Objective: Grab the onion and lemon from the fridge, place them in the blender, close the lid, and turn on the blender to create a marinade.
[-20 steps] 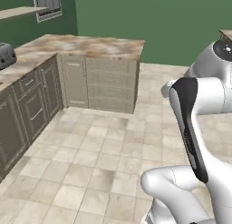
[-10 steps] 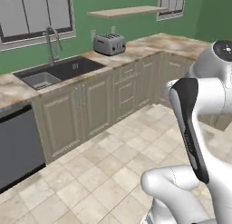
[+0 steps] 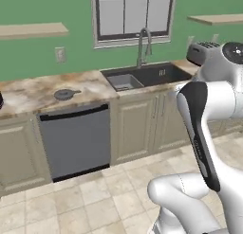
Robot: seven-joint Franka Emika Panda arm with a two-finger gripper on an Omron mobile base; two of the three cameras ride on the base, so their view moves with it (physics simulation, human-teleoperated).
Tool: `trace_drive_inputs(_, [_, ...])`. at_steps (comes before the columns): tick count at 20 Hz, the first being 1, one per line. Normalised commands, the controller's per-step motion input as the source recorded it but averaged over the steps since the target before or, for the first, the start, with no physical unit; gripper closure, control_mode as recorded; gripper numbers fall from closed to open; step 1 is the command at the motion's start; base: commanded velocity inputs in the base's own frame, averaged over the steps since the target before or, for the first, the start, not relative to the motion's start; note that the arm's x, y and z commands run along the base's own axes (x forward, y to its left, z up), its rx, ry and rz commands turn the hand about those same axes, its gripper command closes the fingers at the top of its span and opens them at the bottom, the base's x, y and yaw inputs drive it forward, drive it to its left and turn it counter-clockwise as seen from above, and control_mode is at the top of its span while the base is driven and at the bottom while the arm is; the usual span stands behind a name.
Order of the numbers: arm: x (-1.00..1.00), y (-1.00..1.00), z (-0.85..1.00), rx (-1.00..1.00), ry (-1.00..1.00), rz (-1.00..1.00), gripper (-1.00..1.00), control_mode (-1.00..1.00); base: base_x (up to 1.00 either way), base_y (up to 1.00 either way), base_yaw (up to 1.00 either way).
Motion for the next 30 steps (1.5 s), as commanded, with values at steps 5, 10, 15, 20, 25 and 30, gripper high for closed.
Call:
trace_drive_inputs(5, [0.00, 0.00, 0.00, 0.00, 0.00, 0.00, 1.00, 1.00, 0.96, 0.31, 0.55])
trace_drive_inputs(10, [0.00, 0.00, 0.00, 0.00, 0.00, 0.00, 1.00, 1.00, 1.00, 0.24, 0.50])
trace_drive_inputs(15, [0.00, 0.00, 0.00, 0.00, 0.00, 0.00, 1.00, 1.00, 0.96, 0.20, 0.49])
trace_drive_inputs(20, [0.00, 0.00, 0.00, 0.00, 0.00, 0.00, 1.00, 1.00, 0.70, 0.14, 0.50])
trace_drive_inputs(25, [0.00, 0.00, 0.00, 0.00, 0.00, 0.00, 1.00, 1.00, 0.43, 0.15, 0.47])
trace_drive_inputs(30, [0.00, 0.00, 0.00, 0.00, 0.00, 0.00, 1.00, 1.00, 0.46, 0.13, 0.39])
